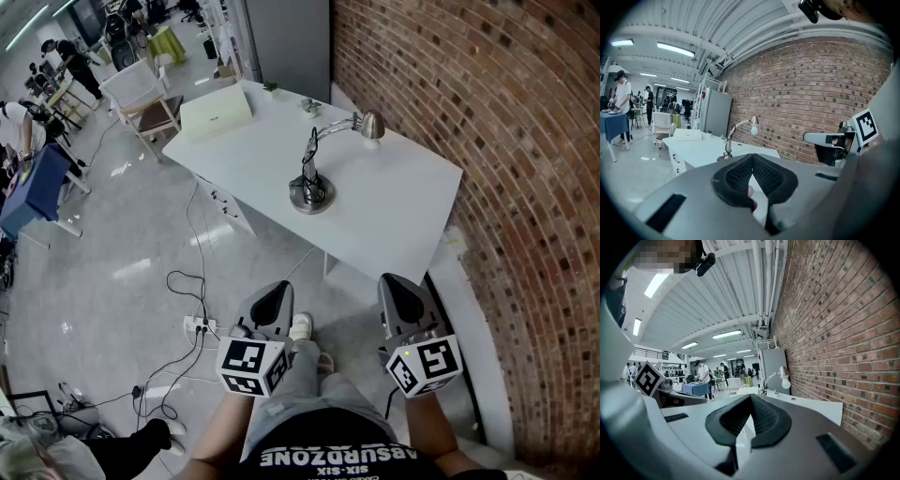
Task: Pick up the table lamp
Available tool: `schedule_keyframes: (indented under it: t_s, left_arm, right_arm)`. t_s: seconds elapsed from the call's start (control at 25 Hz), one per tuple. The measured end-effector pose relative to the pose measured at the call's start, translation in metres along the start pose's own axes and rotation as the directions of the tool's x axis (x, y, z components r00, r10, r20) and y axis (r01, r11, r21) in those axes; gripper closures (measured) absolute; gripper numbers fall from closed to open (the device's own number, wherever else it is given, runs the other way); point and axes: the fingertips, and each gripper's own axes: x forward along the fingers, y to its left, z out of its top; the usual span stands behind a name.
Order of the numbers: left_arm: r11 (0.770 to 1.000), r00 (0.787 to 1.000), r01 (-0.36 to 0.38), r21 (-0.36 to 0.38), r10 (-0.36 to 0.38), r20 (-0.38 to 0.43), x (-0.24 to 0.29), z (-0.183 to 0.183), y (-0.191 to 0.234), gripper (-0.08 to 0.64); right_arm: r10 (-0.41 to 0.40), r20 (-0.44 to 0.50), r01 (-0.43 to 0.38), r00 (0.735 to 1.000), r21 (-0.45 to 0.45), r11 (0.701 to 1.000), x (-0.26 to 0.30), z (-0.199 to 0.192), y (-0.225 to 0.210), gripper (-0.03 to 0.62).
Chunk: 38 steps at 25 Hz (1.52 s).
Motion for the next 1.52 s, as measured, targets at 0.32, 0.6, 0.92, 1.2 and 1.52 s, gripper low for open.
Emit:
schedule_keyframes:
  t_s: [0.32,0.6,0.92,1.2,1.52]
  left_arm:
    - [1.0,1.0,0.002,-0.004,-0.002,-0.004,0.02,0.005,0.003,0.554]
    - [0.999,0.999,0.046,0.0,-0.046,0.015,0.051,0.026,0.008,0.554]
    - [0.994,0.993,0.113,-0.004,-0.112,0.039,0.095,0.054,0.03,0.554]
    - [0.984,0.983,0.179,0.015,-0.179,0.046,0.136,0.079,0.047,0.552]
    - [0.976,0.975,0.217,0.022,-0.218,0.043,0.176,0.096,0.072,0.552]
  right_arm:
    - [0.003,0.009,-0.003,1.0,0.005,1.0,0.012,0.003,-0.01,0.595]
    - [-0.015,0.028,0.016,0.999,-0.02,1.0,0.036,0.02,-0.025,0.595]
    - [-0.059,0.038,0.059,0.998,-0.019,0.998,0.076,0.036,-0.05,0.594]
    - [-0.092,0.053,0.094,0.994,-0.026,0.995,0.114,0.052,-0.07,0.592]
    - [-0.123,0.051,0.125,0.991,-0.025,0.992,0.152,0.063,-0.086,0.516]
